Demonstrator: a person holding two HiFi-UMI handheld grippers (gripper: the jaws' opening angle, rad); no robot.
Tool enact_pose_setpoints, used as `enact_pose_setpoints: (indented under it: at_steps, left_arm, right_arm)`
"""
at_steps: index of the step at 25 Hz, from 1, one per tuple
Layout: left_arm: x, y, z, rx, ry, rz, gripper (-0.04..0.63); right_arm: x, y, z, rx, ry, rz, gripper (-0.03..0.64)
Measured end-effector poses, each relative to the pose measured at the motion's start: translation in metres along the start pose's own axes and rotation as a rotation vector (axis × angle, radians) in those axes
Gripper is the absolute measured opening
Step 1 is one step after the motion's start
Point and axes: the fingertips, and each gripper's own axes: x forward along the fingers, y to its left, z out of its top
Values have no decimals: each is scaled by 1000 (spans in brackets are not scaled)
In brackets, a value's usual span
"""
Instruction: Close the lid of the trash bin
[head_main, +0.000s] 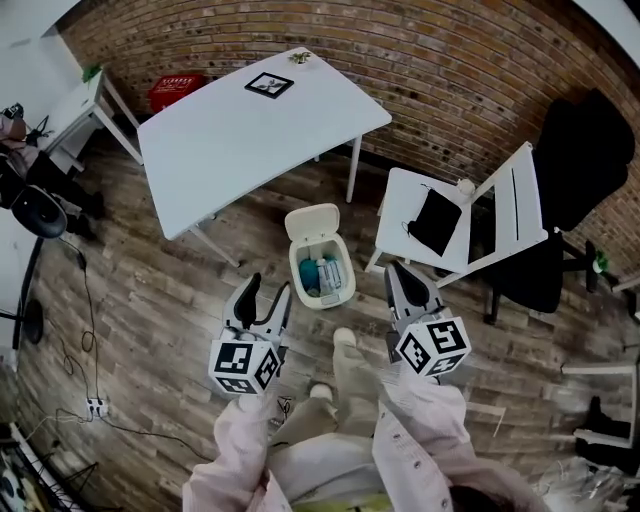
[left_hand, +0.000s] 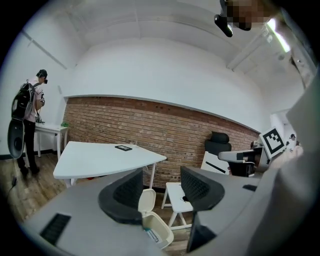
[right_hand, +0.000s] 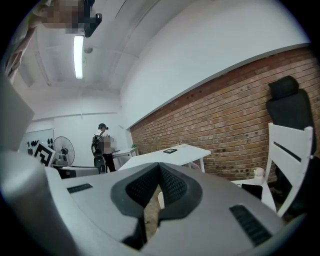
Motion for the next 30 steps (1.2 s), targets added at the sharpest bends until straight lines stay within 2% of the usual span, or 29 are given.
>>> enact_pose_setpoints:
  at_steps: [10, 19, 24, 30]
  left_arm:
    - [73, 41, -6, 3, 43, 79, 219]
    - [135, 65, -24, 65, 92, 109, 207]
    - [166, 77, -44, 148, 167, 118, 210]
    - [199, 95, -71, 168, 215, 122, 216]
  right_arm:
    - [88, -32, -16, 5, 80, 88, 3]
    - [147, -68, -52, 47, 160, 117, 3]
    - [174, -77, -74, 72, 197, 130, 3]
    - [206, -80, -103, 112, 209, 146, 3]
